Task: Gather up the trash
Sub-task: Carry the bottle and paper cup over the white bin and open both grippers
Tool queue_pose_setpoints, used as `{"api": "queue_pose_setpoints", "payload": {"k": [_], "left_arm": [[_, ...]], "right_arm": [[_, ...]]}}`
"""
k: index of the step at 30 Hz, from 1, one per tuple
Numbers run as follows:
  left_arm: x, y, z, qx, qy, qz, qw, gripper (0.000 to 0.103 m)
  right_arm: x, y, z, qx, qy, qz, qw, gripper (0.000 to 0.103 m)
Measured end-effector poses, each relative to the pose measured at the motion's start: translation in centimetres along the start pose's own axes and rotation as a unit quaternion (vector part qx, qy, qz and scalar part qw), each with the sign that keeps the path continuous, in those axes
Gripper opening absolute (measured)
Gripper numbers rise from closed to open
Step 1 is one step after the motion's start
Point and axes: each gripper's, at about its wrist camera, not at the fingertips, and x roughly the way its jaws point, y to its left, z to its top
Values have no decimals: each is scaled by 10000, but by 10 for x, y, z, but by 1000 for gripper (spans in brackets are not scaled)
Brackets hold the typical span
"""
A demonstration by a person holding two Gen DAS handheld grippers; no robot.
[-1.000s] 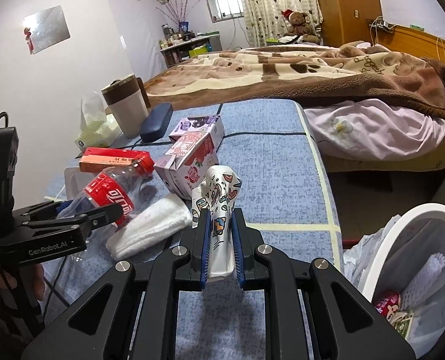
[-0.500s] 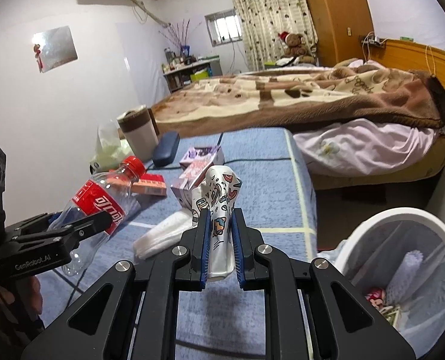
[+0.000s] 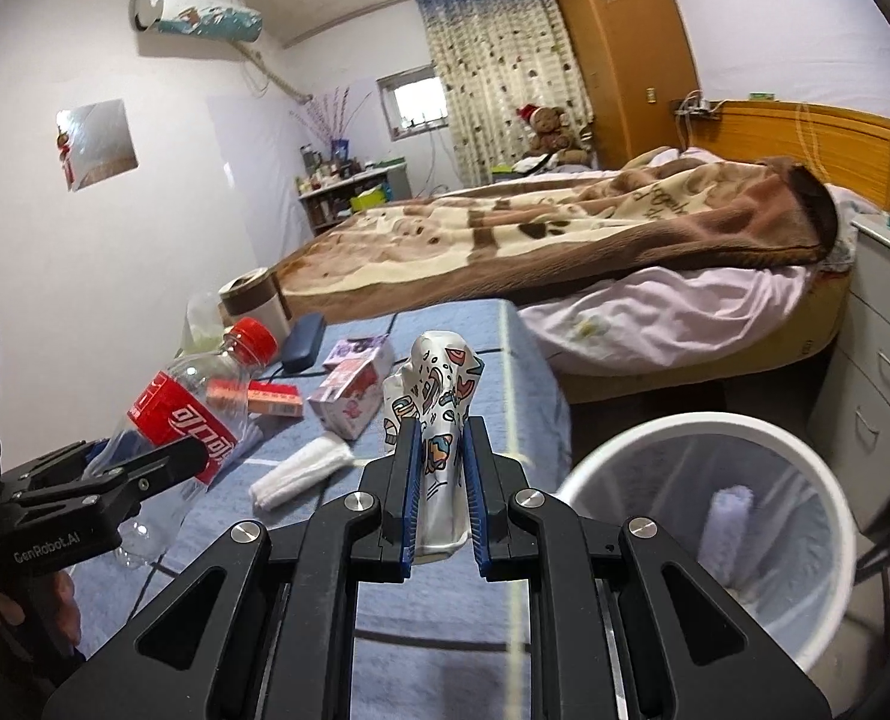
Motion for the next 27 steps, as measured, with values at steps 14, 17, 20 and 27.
{"api": "queue_pose_setpoints", "payload": {"k": [14, 17, 20, 27], "left_arm": [[17, -97, -9, 474, 76, -786, 9957, 63], [24, -114, -13, 532, 126, -946, 9940, 63], [30, -130, -16, 614, 194, -1037, 9925, 63], [49, -161, -20, 776, 274, -1099, 9905, 63]], "right_arm": [[-37, -60, -5, 245, -150, -728, 9969, 14], [-41, -70, -7, 277, -130, -850, 9959, 14], [-41, -81, -8, 322, -84, -963, 9948, 14], [-41, -98, -14, 319, 81, -1132, 9930, 14]]}}
